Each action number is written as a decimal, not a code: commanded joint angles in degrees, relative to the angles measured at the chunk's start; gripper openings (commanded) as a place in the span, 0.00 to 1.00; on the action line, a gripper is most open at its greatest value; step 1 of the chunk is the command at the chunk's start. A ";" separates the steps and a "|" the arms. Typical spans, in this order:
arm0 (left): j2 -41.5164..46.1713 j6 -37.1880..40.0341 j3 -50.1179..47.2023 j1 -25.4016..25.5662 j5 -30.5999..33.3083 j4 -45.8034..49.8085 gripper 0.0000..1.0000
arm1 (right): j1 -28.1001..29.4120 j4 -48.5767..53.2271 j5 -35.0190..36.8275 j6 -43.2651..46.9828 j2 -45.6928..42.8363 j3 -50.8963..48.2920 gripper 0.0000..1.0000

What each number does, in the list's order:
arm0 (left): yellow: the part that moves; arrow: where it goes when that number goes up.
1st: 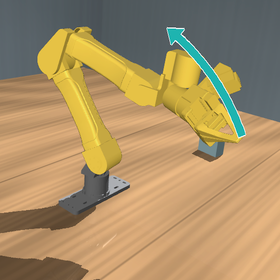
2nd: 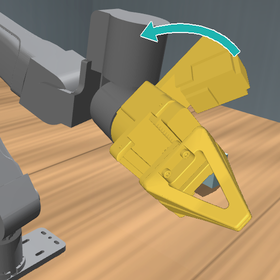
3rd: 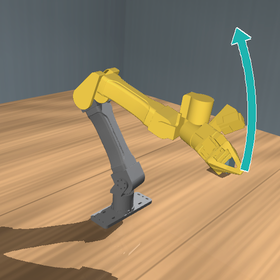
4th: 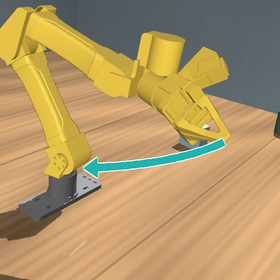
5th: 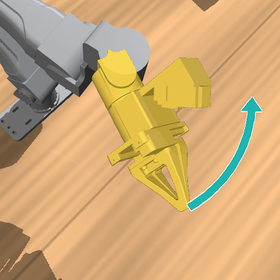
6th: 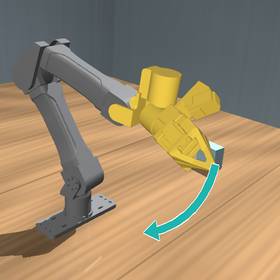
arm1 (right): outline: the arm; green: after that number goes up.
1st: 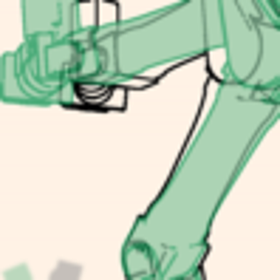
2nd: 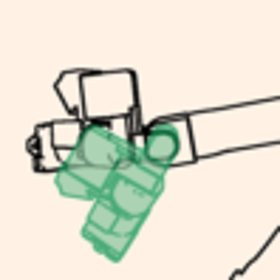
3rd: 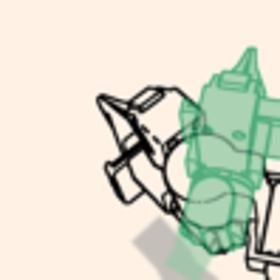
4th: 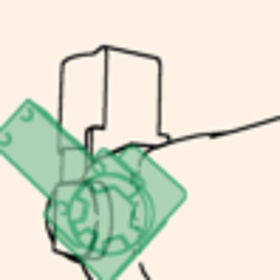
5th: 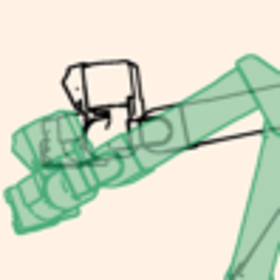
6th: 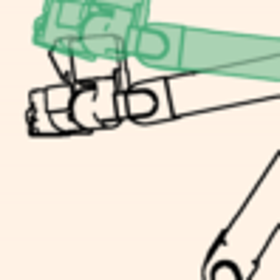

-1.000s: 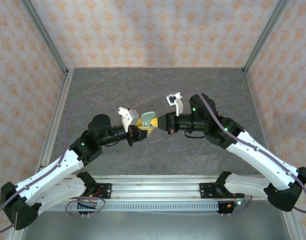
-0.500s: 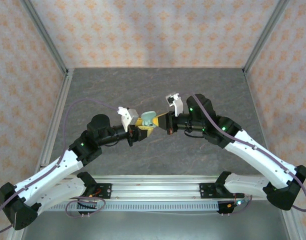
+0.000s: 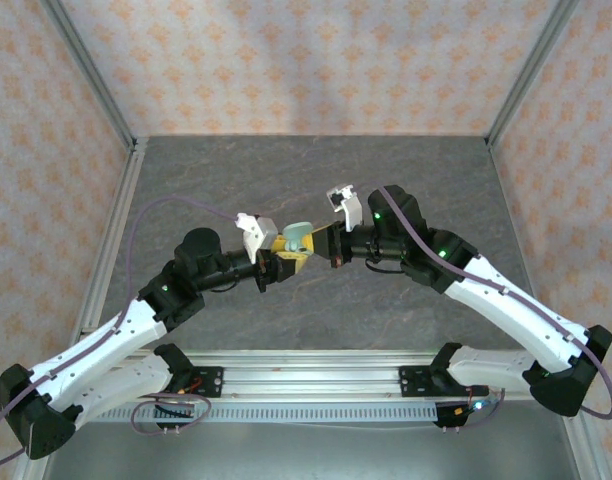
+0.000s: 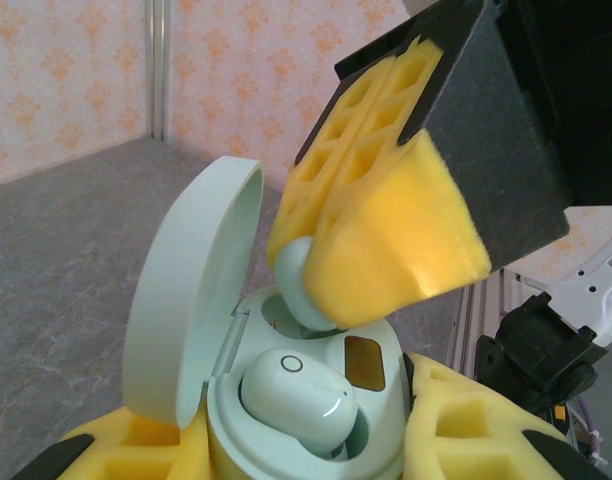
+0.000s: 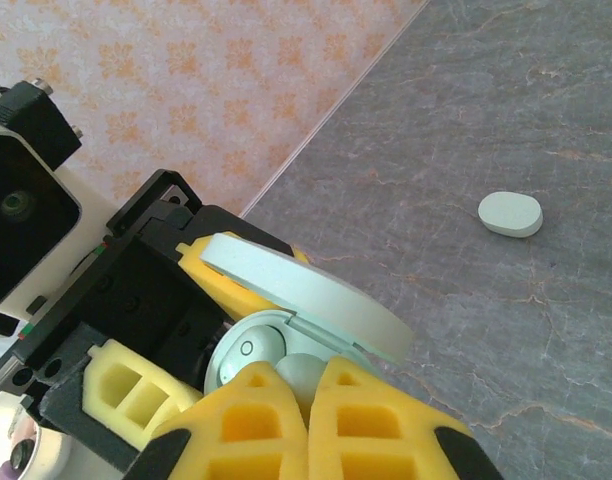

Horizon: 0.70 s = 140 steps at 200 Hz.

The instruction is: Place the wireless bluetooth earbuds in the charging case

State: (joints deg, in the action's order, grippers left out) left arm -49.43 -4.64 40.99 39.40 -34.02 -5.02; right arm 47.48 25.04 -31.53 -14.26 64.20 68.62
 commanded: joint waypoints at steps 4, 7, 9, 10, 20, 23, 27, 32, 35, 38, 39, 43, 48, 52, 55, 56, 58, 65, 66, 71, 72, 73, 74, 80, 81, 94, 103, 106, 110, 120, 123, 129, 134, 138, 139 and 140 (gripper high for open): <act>0.10 0.16 2.28 0.33 -0.30 -2.04 0.17 | 0.24 1.89 -0.86 0.99 -0.48 1.33 0.03; 0.12 0.12 2.29 0.31 -0.25 -2.05 0.17 | 0.30 2.00 -0.89 0.99 -0.56 1.26 0.03; 0.12 0.15 2.30 0.32 -0.26 -2.02 0.17 | 0.25 2.14 -0.90 0.99 -0.64 1.23 0.03; 0.12 0.16 2.32 0.33 -0.26 -2.06 0.17 | 0.25 2.17 -0.86 0.99 -0.65 1.16 0.03; 0.09 0.18 2.28 0.35 -0.25 -2.02 0.17 | 0.26 2.46 -0.82 1.08 -1.04 1.01 0.03; 0.12 0.26 2.32 0.33 -0.18 -2.05 0.17 | 0.24 2.55 -0.75 1.12 -1.16 0.95 0.03; 0.00 0.25 2.30 0.33 -0.17 -2.08 0.17 | 0.25 2.69 -0.65 1.14 -1.33 0.92 0.04; 0.01 0.25 2.25 0.35 -0.17 -2.14 0.17 | 0.26 2.86 -0.45 1.25 -1.56 0.83 0.04; -0.04 0.25 2.34 0.40 -0.17 -2.11 0.17 | 0.24 2.91 -0.32 1.25 -1.66 0.82 0.04; -0.10 0.25 2.41 0.34 -0.15 -2.10 0.17 | 0.26 3.06 -0.18 1.30 -1.75 0.81 0.04; -0.07 0.25 2.38 0.33 -0.16 -2.10 0.17 | 0.25 3.06 -0.15 1.32 -1.82 0.81 0.05; -0.14 0.28 2.46 0.35 -0.19 -2.19 0.17 | 0.24 3.17 0.02 1.41 -1.95 0.81 0.06; -0.22 0.28 2.49 0.34 -0.25 -2.26 0.17 | 0.25 3.43 0.21 1.49 -2.06 0.81 0.08; -0.31 0.33 2.51 0.33 -0.26 -2.28 0.17 | 0.24 3.50 0.39 1.49 -2.13 0.84 0.10; -0.40 0.28 2.52 0.35 -0.31 -2.21 0.17 | 0.21 3.65 0.48 1.60 -2.15 0.95 0.11; -0.45 0.27 2.52 0.38 -0.33 -2.20 0.17 | 0.22 3.67 0.53 1.60 -2.15 0.92 0.12; -0.46 0.25 2.62 0.37 -0.34 -2.26 0.17 | 0.30 3.74 0.64 1.61 -2.15 0.97 0.12; -0.57 0.26 2.70 0.41 -0.43 -2.28 0.17 | 0.24 4.02 0.84 1.73 -2.15 1.20 0.16; -0.57 0.25 2.74 0.41 -0.43 -2.23 0.17 | 0.28 4.08 0.85 1.67 -2.15 1.27 0.16; -0.71 0.25 2.79 0.42 -0.48 -2.29 0.17 | 0.27 4.29 1.08 1.69 -2.07 1.48 0.19; -0.69 0.25 2.78 0.42 -0.50 -2.24 0.17 | 0.25 4.35 1.10 1.69 -2.07 1.50 0.20; -0.68 0.25 2.78 0.42 -0.51 -2.30 0.17 | 0.25 4.38 1.15 1.69 -2.07 1.55 0.20; -0.67 0.25 2.78 0.37 -0.52 -2.33 0.17 | 0.24 4.39 1.18 1.69 -2.02 1.58 0.21; -0.81 0.32 2.86 0.42 -0.54 -2.22 0.17 | 0.28 4.70 1.49 1.61 -1.90 1.92 0.24; -0.78 0.28 2.91 0.42 -0.53 -2.25 0.17 | 0.26 4.77 1.48 1.61 -1.90 1.98 0.24; -0.91 0.25 2.91 0.40 -0.53 -2.28 0.17 | 0.24 5.27 1.64 1.47 -1.59 2.67 0.29; -0.93 0.28 2.87 0.42 -0.60 -2.27 0.17 | 0.24 5.54 1.80 1.32 -1.39 3.05 0.31; -0.93 0.29 2.99 0.42 -0.55 -2.28 0.17 | 0.22 5.62 1.83 1.27 -1.37 3.13 0.32; -0.98 0.30 3.04 0.46 -0.61 -2.26 0.17 | 0.27 5.70 1.90 1.26 -1.28 3.33 0.33; -1.02 0.32 3.00 0.51 -0.60 -2.28 0.17 | 0.24 5.80 1.99 1.30 -1.11 3.64 0.34; -1.02 0.34 3.00 0.51 -0.54 -2.21 0.17 | 0.28 5.88 1.99 1.18 -0.99 3.77 0.34; -1.09 0.34 3.12 0.50 -0.56 -2.11 0.17 | 0.25 6.03 2.15 1.23 -0.93 3.98 0.35; -1.15 0.38 3.10 0.46 -0.61 -2.09 0.17 | 0.25 6.18 2.29 1.21 -0.84 4.19 0.36; -1.11 0.40 3.17 0.50 -0.61 -2.10 0.17 | 0.31 6.32 2.39 1.17 -0.71 4.36 0.36; -1.15 0.41 3.19 0.50 -0.61 -2.06 0.17 | 0.32 6.38 2.41 1.17 -0.68 4.43 0.36; -1.17 0.37 3.20 0.50 -0.61 -2.04 0.17 | 0.28 6.40 2.38 1.17 -0.67 4.47 0.36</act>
State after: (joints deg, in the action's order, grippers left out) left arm -50.52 -4.62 41.85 39.40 -34.06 -4.97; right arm 47.48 29.71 -30.63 -13.39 63.37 70.65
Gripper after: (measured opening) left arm 0.337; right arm 0.352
